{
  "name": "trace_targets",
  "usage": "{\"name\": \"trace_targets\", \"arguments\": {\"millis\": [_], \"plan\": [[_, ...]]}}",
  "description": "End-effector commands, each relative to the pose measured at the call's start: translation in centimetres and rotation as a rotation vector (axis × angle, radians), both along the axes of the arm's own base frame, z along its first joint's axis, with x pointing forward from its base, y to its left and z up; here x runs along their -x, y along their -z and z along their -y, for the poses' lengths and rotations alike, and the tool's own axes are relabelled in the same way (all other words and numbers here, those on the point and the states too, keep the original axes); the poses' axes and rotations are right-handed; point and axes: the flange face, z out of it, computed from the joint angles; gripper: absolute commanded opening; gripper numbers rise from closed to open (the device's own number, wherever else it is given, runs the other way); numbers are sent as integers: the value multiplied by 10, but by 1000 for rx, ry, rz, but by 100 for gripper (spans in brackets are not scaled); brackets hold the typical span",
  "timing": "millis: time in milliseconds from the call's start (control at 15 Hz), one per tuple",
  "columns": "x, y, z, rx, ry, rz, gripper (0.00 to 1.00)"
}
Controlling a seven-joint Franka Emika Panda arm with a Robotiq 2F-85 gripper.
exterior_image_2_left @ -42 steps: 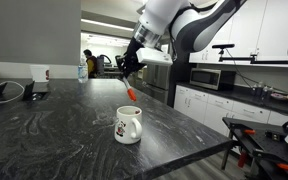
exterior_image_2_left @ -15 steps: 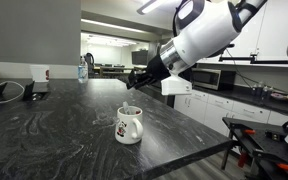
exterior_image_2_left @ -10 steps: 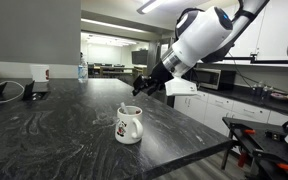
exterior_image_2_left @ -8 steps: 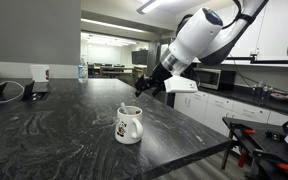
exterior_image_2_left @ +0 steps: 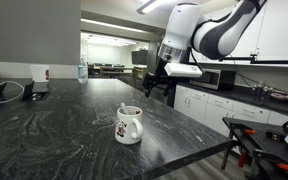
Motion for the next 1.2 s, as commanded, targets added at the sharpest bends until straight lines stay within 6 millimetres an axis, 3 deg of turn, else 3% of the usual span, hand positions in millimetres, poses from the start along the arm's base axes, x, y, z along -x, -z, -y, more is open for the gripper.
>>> {"name": "trace_targets", "arguments": {"millis": [0, 133, 333, 733, 1133], "plan": [[-28, -51, 3, -62, -14, -131, 100], [-48, -77, 16, -51, -10, -220, 100], [-67, -94, 36, -43, -59, -317, 100], [-86, -87, 32, -86, -219, -354, 100], [-87, -92, 23, -127, -336, -392, 100]]}}
